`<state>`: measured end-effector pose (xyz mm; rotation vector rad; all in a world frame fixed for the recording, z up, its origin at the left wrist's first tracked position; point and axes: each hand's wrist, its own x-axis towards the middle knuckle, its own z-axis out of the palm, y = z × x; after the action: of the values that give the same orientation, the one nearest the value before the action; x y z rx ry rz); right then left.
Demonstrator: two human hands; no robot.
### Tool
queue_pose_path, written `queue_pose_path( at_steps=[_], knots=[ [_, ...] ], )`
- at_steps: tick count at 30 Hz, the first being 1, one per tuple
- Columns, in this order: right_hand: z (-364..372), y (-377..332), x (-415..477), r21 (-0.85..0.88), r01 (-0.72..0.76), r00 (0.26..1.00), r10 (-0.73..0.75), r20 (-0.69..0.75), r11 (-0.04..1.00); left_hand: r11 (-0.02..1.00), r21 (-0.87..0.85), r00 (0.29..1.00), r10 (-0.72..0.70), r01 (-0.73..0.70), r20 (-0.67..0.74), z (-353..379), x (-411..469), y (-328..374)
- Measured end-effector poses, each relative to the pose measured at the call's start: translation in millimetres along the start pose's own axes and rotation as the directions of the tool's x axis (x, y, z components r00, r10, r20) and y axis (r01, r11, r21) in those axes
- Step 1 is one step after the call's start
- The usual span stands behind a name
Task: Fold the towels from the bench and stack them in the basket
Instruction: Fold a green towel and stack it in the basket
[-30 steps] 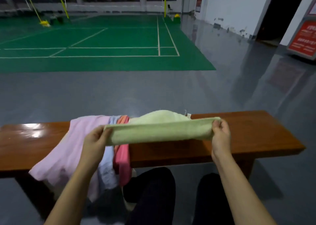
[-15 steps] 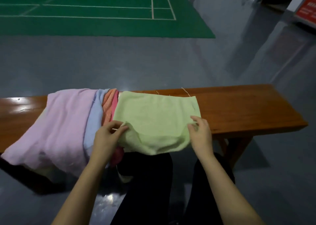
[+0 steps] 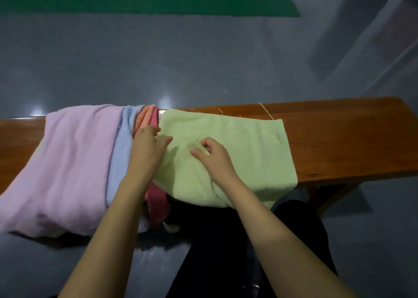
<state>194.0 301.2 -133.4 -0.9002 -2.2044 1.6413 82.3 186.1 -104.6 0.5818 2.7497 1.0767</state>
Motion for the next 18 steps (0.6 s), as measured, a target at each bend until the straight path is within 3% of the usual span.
queue_pose_path(
  at_steps=[3,6,9,11,13,16,18],
  knots=[
    [3,9,6,-0.042,0.006,1.000,-0.006,-0.020,0.999,0.936,0.350,0.997,-0.062,0.043,0.042,13,22,-3],
    [2,11,9,-0.077,0.028,1.000,-0.028,-0.009,0.997,0.900,0.427,0.991,-0.126,0.092,0.051,22,32,3],
    [0,12,9,-0.076,0.049,0.999,-0.048,0.009,0.996,0.964,0.224,0.972,-0.179,0.143,0.150,21,46,12],
    [-1,13,9,-0.072,0.057,0.998,-0.056,0.020,0.996,0.972,-0.084,0.955,-0.197,0.220,0.223,18,52,19],
    [-2,12,8,-0.074,0.060,0.998,-0.058,0.036,0.995,0.921,-0.332,0.974,-0.153,0.202,0.168,17,52,24],
    [-3,10,5,-0.071,0.057,0.998,-0.054,0.045,0.996,0.876,-0.469,0.993,-0.107,0.115,0.045,14,47,24],
    [-6,6,1,-0.011,0.052,0.998,-0.051,0.044,0.999,0.837,-0.540,0.996,-0.083,0.089,0.036,12,42,25]
  ],
)
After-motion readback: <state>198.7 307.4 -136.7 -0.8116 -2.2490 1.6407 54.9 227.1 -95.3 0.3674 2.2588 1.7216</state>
